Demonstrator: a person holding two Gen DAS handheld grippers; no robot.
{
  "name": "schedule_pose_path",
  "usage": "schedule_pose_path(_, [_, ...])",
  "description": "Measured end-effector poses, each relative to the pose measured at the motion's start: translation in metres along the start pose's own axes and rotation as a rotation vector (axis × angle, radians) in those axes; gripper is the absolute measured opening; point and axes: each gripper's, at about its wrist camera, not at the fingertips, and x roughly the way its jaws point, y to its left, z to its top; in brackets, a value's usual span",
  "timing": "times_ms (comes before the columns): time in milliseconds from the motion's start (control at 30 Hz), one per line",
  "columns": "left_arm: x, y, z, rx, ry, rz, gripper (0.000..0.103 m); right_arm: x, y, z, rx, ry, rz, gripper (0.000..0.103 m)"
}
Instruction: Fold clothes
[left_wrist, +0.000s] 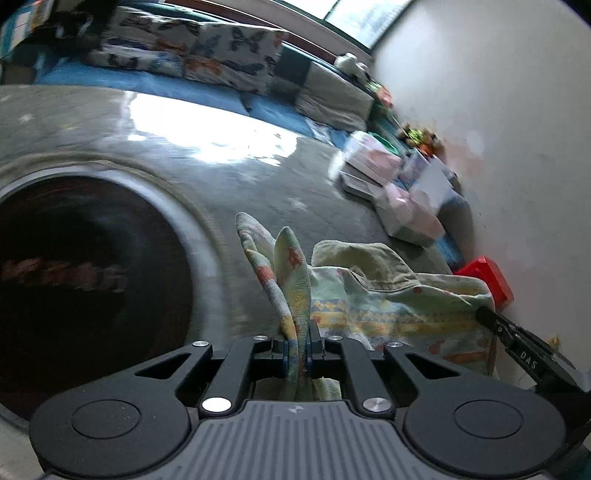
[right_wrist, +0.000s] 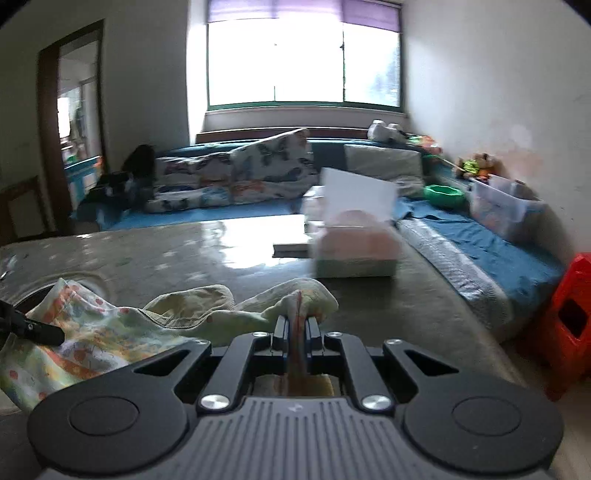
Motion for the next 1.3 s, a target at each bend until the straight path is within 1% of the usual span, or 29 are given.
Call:
schedule_pose_path(67, [0.012, -0.012, 0.002, 0.02, 0.013, -0.008, 0.009, 0.003, -0.015, 0.0, 0.014, 0.001, -0.033, 0.007])
schedule_pose_path(267, [0.042, -0.031, 0.004, 0.042, 0.053, -0.017, 0.009, 0.013, -0.044, -0.004, 0.046, 0.017, -0.092, 0.007])
schedule_pose_path(467, [0.06, -0.035, -0.002, 0.058, 0.094, 0.007, 0.009, 0.029, -0.063, -0.017, 0.064, 0.068, -0.127, 0.008])
schedule_pose_path(567, [0.062, -0.03, -0.006, 0.054, 0.114, 0.008, 0.009, 0.036, -0.07, -0.028, 0.082, 0.1, -0.131, 0.009])
schedule_pose_path(733, [0.055, -0.026, -0.015, 0.076, 0.123, 0.004, 0.01, 0.044, -0.07, -0.037, 0.07, 0.147, -0.125, 0.011])
schedule_pose_path(767, [0.054, -0.026, -0.015, 0.076, 0.123, 0.006, 0.013, 0.045, -0.069, -0.038, 0.062, 0.154, -0.127, 0.012])
schedule_pose_path(833, [0.051, -0.024, -0.012, 0.071, 0.114, 0.025, 0.019, 0.043, -0.069, -0.036, 0.066, 0.145, -0.134, 0.014])
schedule_pose_path(867, [0.049, -0.024, -0.01, 0.07, 0.107, 0.035, 0.02, 0.041, -0.07, -0.033, 0.074, 0.135, -0.134, 0.014])
schedule_pose_path(900, [0.046, -0.023, -0.008, 0.069, 0.094, 0.045, 0.02, 0.039, -0.07, -0.031, 0.077, 0.125, -0.133, 0.017])
schedule_pose_path(933, [0.043, -0.021, -0.005, 0.066, 0.082, 0.053, 0.021, 0.037, -0.069, -0.028, 0.08, 0.115, -0.133, 0.017])
schedule_pose_path(1000, [0.038, -0.019, 0.0, 0.059, 0.059, 0.07, 0.028, 0.033, -0.07, -0.024, 0.102, 0.105, -0.088, 0.017])
schedule_pose_path(1067, [0.033, -0.016, 0.005, 0.048, 0.034, 0.082, 0.03, 0.033, -0.065, -0.023, 0.101, 0.107, -0.044, 0.018])
schedule_pose_path(1167, [0.028, -0.016, 0.009, 0.038, 0.015, 0.074, 0.031, 0.041, -0.05, -0.025, 0.079, 0.131, 0.012, 0.019])
schedule_pose_path(1300, [0.03, -0.024, 0.01, 0.051, 0.02, 0.05, 0.031, 0.059, -0.031, -0.028, 0.043, 0.174, 0.046, 0.02])
